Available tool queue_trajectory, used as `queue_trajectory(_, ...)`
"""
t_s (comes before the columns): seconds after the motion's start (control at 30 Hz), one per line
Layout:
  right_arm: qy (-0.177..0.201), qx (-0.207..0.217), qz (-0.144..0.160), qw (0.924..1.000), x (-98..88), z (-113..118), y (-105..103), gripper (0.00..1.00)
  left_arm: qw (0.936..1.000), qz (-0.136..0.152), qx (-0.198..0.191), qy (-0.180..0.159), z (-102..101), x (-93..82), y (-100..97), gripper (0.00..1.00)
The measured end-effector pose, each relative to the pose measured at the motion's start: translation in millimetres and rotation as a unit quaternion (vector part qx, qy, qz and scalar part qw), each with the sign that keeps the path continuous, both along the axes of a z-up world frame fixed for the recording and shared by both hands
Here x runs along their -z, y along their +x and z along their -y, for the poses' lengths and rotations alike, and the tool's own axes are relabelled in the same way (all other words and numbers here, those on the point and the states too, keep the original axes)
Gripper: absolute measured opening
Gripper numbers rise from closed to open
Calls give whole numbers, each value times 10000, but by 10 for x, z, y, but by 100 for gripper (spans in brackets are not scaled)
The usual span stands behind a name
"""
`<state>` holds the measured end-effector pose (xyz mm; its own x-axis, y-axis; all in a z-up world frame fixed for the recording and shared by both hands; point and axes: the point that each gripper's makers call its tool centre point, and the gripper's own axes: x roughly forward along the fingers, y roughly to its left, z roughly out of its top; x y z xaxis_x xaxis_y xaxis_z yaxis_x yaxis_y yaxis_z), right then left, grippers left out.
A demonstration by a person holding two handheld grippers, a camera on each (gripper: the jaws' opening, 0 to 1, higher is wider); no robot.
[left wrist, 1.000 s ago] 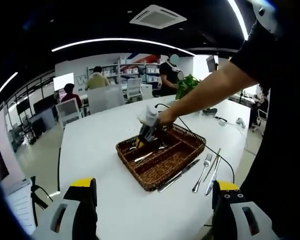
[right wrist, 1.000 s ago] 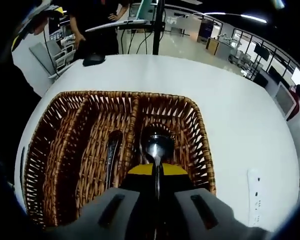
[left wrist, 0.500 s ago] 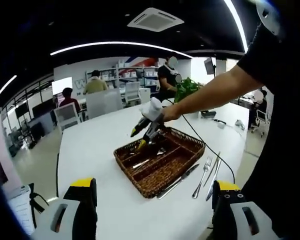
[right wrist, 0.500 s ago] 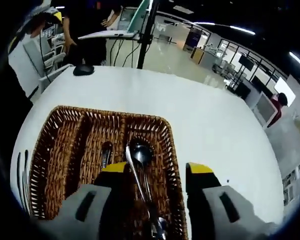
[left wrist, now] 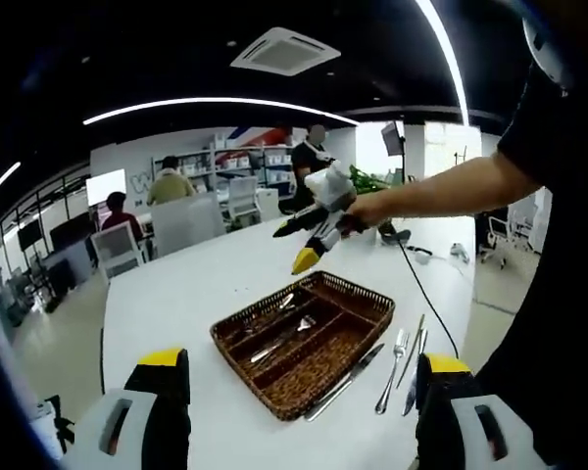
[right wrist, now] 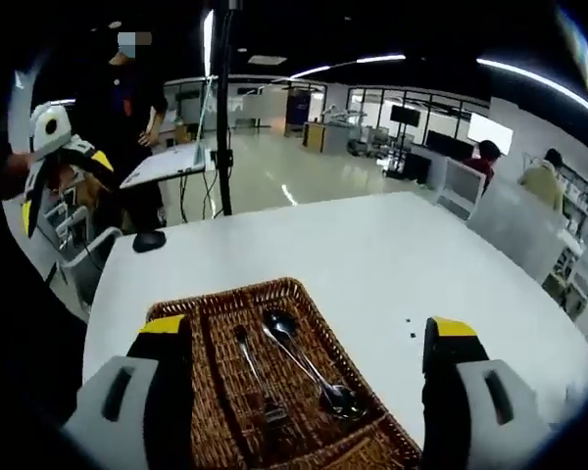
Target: Arrange the knives, forks, and spoons in their matching storage slots by inserting each utensil handle-first until every utensil is classified and aligned in the correct compartment
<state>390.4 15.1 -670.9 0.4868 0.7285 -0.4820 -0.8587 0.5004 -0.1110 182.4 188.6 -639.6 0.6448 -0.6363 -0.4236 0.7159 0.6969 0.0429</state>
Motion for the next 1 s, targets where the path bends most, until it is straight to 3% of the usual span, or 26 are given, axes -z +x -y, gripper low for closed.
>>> queue_trajectory(0.13,266,248,298,9989,-219,132,-113,99,10000,85,36,-35,27,-87,79,100)
queue_trajectory(0.23,240,488,200,9983,-237,268,-233,99,9998,172,82,2,43,-107,156,100)
queue_trajectory(0.3,187,634,296,9974,-252,350,-267,99,9997,228,113,15,60,-119,181,100)
queue_trajectory(0.37,125,855,167,9961,-212,469,-354,99,9996,241,118,-4,83,-139,183,100)
queue_trajectory(0.53,110,1079,348,9935,-271,631,-494,99,9996,251,155,-41,158,-174,162,100)
queue_trajectory(0.67,220,1274,423,9907,-348,727,-680,99,9997,232,124,18,132,-94,131,100)
queue_trajectory(0.73,273,1294,431,9903,-371,760,-815,99,9989,457,50,61,90,-127,111,100)
queue_trajectory(0.87,191,1429,541,9881,-382,917,-1000,99,9988,491,-40,-37,57,-159,37,100)
queue_trajectory(1.0,436,1621,654,9836,-483,1061,-1131,99,9990,436,-50,24,37,-144,-24,100)
